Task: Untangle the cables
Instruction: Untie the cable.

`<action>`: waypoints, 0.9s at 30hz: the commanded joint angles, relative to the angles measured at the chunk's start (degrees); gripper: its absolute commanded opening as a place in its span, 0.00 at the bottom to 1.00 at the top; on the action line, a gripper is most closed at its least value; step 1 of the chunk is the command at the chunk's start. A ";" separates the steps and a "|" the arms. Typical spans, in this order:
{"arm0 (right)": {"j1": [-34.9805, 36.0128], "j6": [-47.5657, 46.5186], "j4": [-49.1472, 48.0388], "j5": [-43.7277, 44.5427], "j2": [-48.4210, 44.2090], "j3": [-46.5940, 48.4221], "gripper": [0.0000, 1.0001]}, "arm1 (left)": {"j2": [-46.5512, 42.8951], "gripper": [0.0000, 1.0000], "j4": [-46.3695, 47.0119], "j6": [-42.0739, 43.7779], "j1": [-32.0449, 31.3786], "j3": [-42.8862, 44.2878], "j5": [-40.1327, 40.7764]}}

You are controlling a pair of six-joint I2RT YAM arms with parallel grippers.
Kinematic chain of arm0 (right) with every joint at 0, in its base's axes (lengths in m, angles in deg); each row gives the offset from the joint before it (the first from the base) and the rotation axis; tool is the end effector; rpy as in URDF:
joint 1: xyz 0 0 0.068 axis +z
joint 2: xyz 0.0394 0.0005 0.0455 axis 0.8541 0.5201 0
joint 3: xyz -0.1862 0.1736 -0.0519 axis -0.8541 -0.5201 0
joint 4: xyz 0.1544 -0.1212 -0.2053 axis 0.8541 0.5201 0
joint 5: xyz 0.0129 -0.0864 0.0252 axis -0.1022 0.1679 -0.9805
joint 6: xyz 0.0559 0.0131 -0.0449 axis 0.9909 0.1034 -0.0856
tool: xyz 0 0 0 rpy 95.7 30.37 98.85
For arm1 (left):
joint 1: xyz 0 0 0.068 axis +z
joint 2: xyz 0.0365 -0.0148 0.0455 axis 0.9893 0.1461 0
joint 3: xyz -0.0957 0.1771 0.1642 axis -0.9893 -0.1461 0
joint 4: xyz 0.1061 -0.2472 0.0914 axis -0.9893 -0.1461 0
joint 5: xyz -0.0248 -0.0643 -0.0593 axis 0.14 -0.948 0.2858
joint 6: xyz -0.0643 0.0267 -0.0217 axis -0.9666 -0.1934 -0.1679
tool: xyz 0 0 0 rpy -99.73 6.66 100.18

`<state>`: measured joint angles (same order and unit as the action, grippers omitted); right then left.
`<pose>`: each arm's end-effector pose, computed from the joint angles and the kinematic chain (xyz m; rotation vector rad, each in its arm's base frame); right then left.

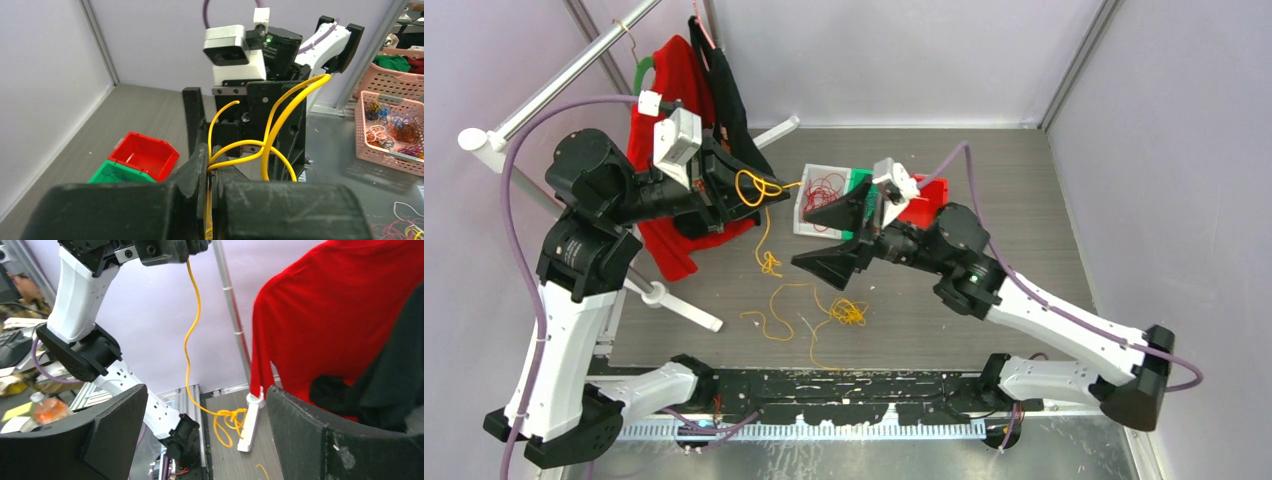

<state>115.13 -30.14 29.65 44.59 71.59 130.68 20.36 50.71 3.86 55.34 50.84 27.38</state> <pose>0.1424 0.2518 0.4227 -0.7411 1.1835 1.3334 0.1467 -0.1260 0.5590 1.0124 1.2279 -1.1006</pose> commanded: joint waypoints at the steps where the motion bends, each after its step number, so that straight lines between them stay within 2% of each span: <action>1: 0.15 3.11 -7.95 -9.17 7.47 5.63 0.91 | -1.86 0.00 2.69 -2.99 -0.20 -0.88 -1.56; 8: 0.27 8.21 -13.88 -11.96 15.77 10.58 0.80 | -1.99 0.00 3.67 -3.92 -0.19 -1.37 -1.67; 18: 1.50 13.79 -16.24 -16.88 20.10 10.65 0.55 | -1.67 0.00 4.38 -3.95 -0.19 -0.28 -1.17; 24: 3.56 16.07 -18.59 -18.08 21.32 7.86 0.51 | -1.16 0.00 4.06 -3.61 -0.22 1.27 -0.75; 27: 3.91 16.79 -18.69 -16.93 21.41 6.97 0.35 | -0.99 0.00 3.85 -3.31 -0.19 2.01 -0.58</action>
<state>118.39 -15.60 15.09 27.91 93.27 138.25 19.42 52.15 1.04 55.34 49.94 26.81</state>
